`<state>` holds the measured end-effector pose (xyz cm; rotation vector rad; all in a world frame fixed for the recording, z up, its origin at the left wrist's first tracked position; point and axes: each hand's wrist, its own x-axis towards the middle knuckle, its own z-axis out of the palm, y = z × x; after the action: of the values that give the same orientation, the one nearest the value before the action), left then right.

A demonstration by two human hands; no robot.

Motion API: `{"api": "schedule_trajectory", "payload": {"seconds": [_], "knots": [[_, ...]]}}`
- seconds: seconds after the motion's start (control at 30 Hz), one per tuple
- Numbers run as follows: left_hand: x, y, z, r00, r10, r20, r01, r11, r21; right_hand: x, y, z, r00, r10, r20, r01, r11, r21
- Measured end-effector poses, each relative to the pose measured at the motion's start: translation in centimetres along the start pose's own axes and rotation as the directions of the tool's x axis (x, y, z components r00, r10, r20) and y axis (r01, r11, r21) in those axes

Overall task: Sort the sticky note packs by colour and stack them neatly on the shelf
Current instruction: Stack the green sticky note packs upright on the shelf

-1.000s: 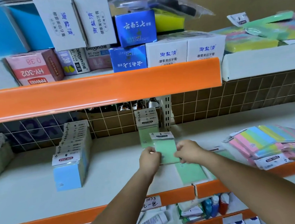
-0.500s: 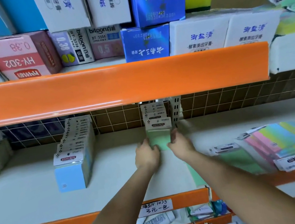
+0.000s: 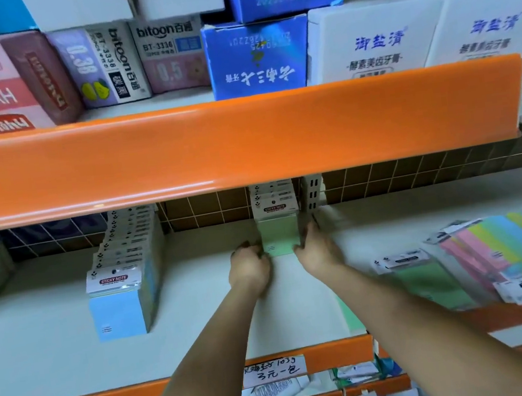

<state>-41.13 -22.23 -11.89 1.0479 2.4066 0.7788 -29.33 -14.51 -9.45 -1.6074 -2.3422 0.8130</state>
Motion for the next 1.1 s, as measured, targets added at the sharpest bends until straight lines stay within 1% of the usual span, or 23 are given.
{"api": "schedule_trajectory", "payload": {"seconds": [0.07,0.13,0.3,0.47,0.57,0.67,0.73,0.77,0.83,0.9,0.97,1.03,1.1], "knots": [[0.2,0.0,0.2,0.999,-0.038,-0.012,0.038,0.999,0.014,0.1,0.0,0.0,0.999,-0.011,0.037,0.014,0.998,-0.062],[0.4,0.1,0.3,0.999,-0.045,-0.018,0.045,0.999,0.025,0.2,0.0,0.0,0.998,-0.020,0.062,0.027,0.993,-0.111],[0.2,0.2,-0.2,0.999,-0.048,0.001,0.048,0.999,0.010,0.7,0.0,-0.1,0.994,0.006,0.109,0.006,0.994,-0.108],[-0.9,0.3,-0.9,0.995,-0.096,0.023,0.098,0.990,-0.106,0.5,-0.1,-0.3,0.990,0.032,0.137,-0.018,0.994,-0.106],[-2.0,0.7,-0.7,0.992,-0.110,0.057,0.119,0.974,-0.194,-0.1,0.1,-0.8,0.987,0.009,0.160,0.007,0.995,-0.098],[-3.6,1.4,0.4,0.987,-0.151,0.060,0.162,0.949,-0.272,-1.2,0.6,-1.0,0.980,-0.006,0.199,0.016,0.999,-0.050],[-4.8,2.3,1.3,0.985,-0.166,0.053,0.174,0.940,-0.292,-2.1,1.2,-1.2,0.976,-0.031,0.215,0.032,1.000,0.001],[-5.5,2.7,1.6,0.984,-0.172,0.052,0.180,0.945,-0.272,-2.6,1.6,-1.4,0.976,-0.053,0.210,0.047,0.998,0.036],[-6.7,3.6,2.4,0.983,-0.177,0.041,0.181,0.975,-0.129,-3.5,2.6,-2.4,0.979,-0.103,0.174,0.091,0.993,0.077],[-8.3,5.0,3.0,0.986,-0.167,0.027,0.168,0.984,-0.056,-4.5,4.1,-3.7,0.980,-0.156,0.124,0.154,0.988,0.020],[-9.8,6.8,3.6,0.993,-0.115,0.018,0.116,0.993,-0.024,-5.3,5.7,-5.2,0.978,-0.197,0.070,0.202,0.976,-0.077],[-11.0,8.8,4.5,0.999,-0.036,0.022,0.036,0.999,-0.014,-5.9,7.4,-6.7,0.979,-0.203,0.037,0.206,0.966,-0.155],[-11.9,10.6,5.5,0.998,0.021,0.055,-0.017,0.997,-0.071,-6.3,8.7,-8.2,0.987,-0.161,0.023,0.162,0.960,-0.228]]}}
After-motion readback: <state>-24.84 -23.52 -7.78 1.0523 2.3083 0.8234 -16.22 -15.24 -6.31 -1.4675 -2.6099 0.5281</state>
